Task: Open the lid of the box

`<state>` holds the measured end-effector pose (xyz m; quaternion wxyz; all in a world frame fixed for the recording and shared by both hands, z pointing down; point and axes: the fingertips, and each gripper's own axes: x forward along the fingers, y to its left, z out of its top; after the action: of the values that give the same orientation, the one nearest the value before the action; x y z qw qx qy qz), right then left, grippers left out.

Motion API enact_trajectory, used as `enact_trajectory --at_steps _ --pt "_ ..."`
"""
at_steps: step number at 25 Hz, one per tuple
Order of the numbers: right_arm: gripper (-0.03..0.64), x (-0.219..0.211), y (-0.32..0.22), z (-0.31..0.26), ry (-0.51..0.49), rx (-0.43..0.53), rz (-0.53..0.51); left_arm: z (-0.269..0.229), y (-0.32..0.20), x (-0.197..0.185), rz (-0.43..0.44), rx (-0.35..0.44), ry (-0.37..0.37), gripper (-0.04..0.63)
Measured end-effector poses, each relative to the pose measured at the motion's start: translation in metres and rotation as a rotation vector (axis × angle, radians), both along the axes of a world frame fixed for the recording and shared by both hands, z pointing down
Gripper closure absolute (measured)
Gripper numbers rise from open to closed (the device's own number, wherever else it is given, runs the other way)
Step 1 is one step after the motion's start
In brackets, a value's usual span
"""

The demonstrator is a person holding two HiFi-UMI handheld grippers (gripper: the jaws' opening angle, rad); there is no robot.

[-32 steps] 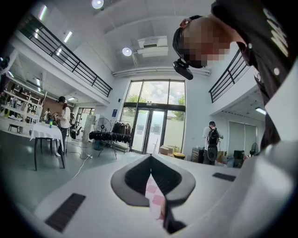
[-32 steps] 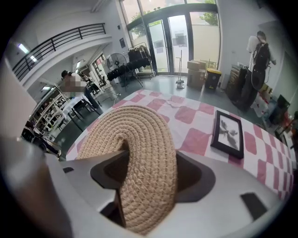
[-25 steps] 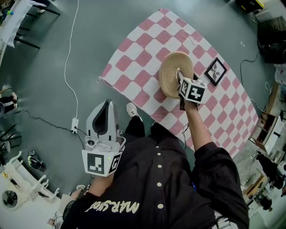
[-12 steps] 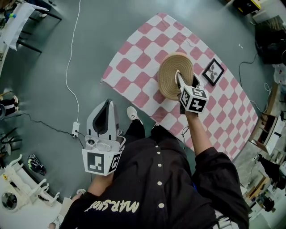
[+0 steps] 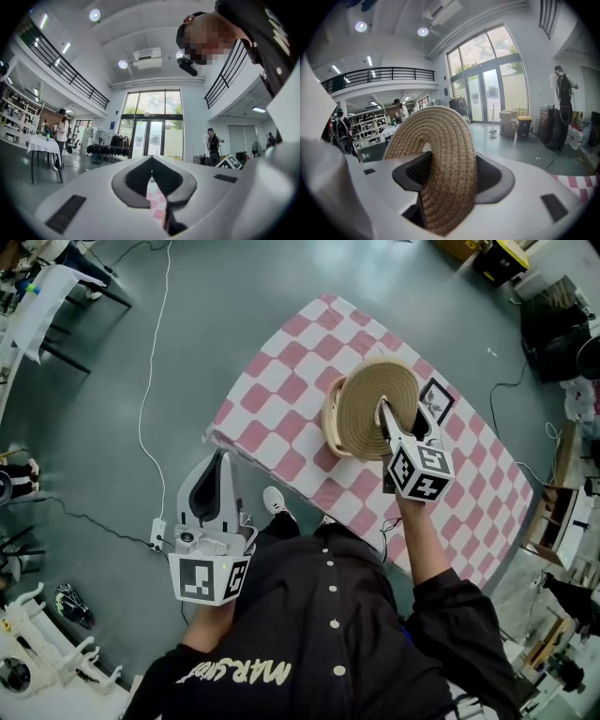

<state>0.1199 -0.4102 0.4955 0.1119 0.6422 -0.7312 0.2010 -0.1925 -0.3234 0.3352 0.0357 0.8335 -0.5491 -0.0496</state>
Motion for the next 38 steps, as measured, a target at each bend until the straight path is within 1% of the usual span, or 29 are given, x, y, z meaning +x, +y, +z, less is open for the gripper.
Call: enact_trajectory --at_steps 3,10,16,26,38 --pt "0.337 0.007 0.004 -0.032 0.01 0.074 0.01 -0.01 -0.001 -0.001 -0.005 0.032 0.0 0.584" --pt "0.337 0.02 0.021 -0.098 0.027 0.217 0.019 -0.027 -0.006 -0.008 -0.027 0.07 0.009 0.584" --pt "0.336 0.028 0.038 -0.143 -0.006 0.324 0.041 -0.047 -0.008 -0.013 -0.03 0.126 0.007 0.584" --pt "0.336 0.04 0.064 -0.187 -0.009 0.422 0.087 -0.06 -0.012 -0.027 -0.056 0.159 0.008 0.584" --pt "0.335 0.059 0.09 -0.213 0.005 0.506 0.122 -0.067 -0.013 -0.048 -0.1 0.167 0.002 0.584"
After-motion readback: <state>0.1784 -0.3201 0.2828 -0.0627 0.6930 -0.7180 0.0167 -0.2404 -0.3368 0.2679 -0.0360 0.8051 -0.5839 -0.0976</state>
